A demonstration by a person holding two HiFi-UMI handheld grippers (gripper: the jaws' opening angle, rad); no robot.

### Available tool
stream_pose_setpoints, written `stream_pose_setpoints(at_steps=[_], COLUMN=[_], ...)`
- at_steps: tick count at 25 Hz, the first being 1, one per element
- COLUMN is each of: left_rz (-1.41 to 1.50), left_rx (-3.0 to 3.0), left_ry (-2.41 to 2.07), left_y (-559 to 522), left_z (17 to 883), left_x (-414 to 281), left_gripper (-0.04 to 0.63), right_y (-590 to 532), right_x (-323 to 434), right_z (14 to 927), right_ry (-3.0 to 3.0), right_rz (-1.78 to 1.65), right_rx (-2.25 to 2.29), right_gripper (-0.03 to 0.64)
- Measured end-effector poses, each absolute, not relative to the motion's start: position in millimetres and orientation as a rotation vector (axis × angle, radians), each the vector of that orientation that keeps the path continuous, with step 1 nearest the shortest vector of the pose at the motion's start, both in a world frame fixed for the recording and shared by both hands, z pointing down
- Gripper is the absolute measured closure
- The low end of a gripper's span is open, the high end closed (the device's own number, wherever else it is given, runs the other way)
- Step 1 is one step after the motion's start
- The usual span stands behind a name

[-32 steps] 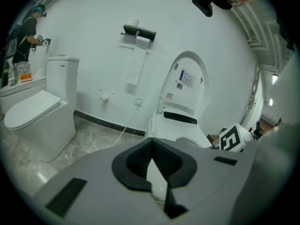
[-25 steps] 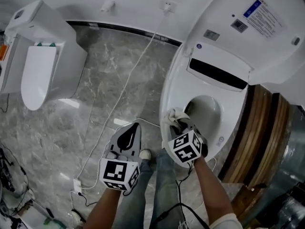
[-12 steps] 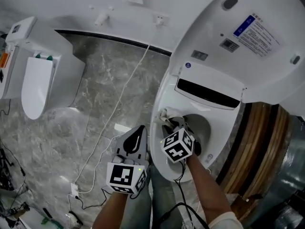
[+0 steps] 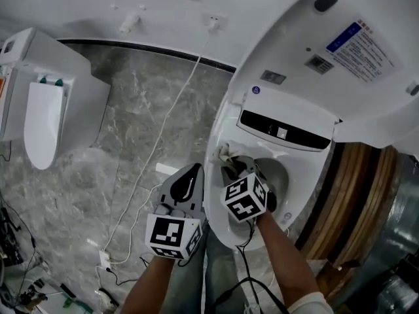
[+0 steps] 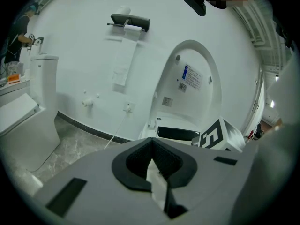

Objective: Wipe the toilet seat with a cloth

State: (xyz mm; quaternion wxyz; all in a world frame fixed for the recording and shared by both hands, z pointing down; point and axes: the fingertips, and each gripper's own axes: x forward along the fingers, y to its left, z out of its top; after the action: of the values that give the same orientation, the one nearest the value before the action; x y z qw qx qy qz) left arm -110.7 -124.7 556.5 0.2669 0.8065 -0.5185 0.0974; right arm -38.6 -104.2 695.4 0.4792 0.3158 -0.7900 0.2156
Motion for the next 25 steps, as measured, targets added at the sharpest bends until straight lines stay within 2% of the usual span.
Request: stream_pose_setpoints(at_steps=[15,25], left_rz=[0.316,0.343], left_rx=[2.235,2.252], left_ry=[-1.292,-1.247], left_y=[-145,-146], left_z=[565,568], left_x=[-94,-73], left_gripper=[0.585,0.586], right_y=[-145,-150], right_x=[-28,10], right_z=[686,686], right_ry=[-1.953,-1.902], right_rz=[0.622,0.584], right_rx=[0.947,1.022], right_gripper=[0.529,0.529])
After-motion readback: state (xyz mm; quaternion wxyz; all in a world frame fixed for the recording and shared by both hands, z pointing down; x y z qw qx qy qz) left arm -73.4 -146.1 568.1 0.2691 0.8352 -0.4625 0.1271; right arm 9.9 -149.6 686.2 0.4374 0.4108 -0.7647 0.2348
